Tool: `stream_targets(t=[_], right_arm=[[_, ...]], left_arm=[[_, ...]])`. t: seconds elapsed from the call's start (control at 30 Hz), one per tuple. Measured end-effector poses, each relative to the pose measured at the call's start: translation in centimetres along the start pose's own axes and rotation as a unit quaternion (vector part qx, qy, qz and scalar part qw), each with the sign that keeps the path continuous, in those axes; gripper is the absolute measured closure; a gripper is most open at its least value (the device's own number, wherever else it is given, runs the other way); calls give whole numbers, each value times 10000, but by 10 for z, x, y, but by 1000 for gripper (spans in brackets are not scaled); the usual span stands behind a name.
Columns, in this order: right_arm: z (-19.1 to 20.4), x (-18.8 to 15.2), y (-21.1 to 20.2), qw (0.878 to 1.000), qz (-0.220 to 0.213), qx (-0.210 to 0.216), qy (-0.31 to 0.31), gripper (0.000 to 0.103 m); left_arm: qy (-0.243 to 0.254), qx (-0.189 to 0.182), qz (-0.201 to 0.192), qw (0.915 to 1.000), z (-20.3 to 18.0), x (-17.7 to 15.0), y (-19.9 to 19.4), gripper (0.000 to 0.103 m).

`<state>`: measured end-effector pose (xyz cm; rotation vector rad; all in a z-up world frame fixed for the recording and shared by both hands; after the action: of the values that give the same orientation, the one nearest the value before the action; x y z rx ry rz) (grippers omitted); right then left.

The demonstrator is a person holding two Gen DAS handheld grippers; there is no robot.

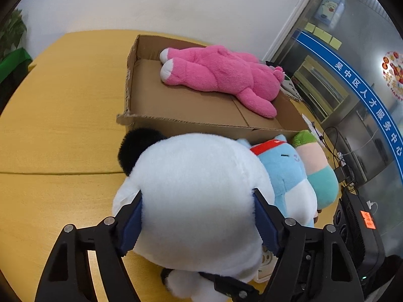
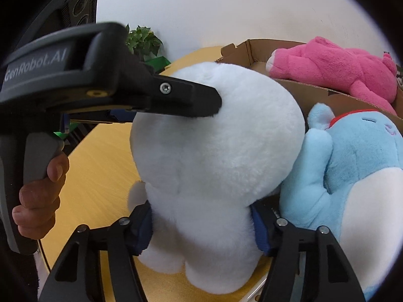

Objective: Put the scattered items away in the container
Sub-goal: 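Lift the white panda and lower it into the box beside the pink bear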

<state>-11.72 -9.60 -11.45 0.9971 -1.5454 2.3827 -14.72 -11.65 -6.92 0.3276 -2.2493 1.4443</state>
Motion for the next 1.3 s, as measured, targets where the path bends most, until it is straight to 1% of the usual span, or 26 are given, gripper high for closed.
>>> stream_targets(t=[0.07,0.13,0.17,0.23,0.33,0.37,0.47,0.57,0.67,0.73,0.77,0.8,0.83,0.93,1.0,1.03,1.07,1.13,1.2,1.23,1.3], right_arm=[[8,1,-10,9998,-49,179,87,41],[14,8,-25,9990,-167,361,201,41],[17,17,-37,9982,-293,450,252,40],[24,40,-54,9964,-571,548,295,40],[17,79,-74,9928,-939,673,315,40],[13,94,-80,9918,-1071,646,266,40],[-8,138,-86,9898,-1350,414,174,40],[-30,177,-78,9892,-1447,175,162,40],[-53,205,-59,9896,-1414,-49,248,40],[-68,214,-41,9901,-1343,-174,377,40],[-75,217,-28,9908,-1260,-198,462,40],[-82,217,-13,9917,-1118,-186,599,40],[-86,213,2,9926,-949,-132,749,40],[-92,194,41,9931,-449,1,1084,40],[-90,177,64,9926,-102,32,1206,40],[-87,168,75,9923,95,5,1234,40],[-84,162,82,9922,230,-48,1228,39],[-76,155,88,9925,349,-205,1151,37],[-72,151,91,9918,432,-230,1181,34],[-70,150,91,9916,466,-229,1181,30],[-67,146,88,9915,517,-200,1181,27]], left_arm=[[149,68,-130,9998,-11,6,-14,22],[391,156,-381,9984,-25,18,-34,22],[536,190,-547,9969,-33,29,-48,22],[709,232,-773,9942,-44,47,-67,22],[1141,354,-1076,9870,-60,85,-89,22],[1227,348,-1124,9854,-64,99,-92,22],[1347,296,-1182,9834,-70,146,-85,22],[1358,258,-1192,9832,-68,184,-67,22],[1226,121,-1098,9863,-58,214,-42,22],[1108,101,-899,9897,-44,229,-13,22],[1071,138,-796,9910,-40,230,-1,22],[1034,212,-614,9925,-30,230,19,22],[1005,254,-495,9934,-25,229,31,22],[705,333,25,9970,7,213,76,22],[618,343,270,9971,22,199,93,20],[621,390,337,9967,30,192,97,17],[631,403,338,9966,34,188,98,16],[548,369,377,9971,44,179,95,12],[393,320,494,9975,54,176,95,8],[305,284,536,9977,56,175,97,6],[212,300,503,9981,54,174,95,6]])
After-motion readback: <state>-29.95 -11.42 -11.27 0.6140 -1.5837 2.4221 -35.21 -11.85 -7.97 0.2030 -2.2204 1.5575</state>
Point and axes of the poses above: each gripper's, at about its wrist camera, not at the fingertips, and y roughly the way its jaws point, z to its left, x to its top, the point moved 10 cm from there along y, roughly the way its jaws point, and after that the axes turned 7 degrees about z, right-handed, at the moved point
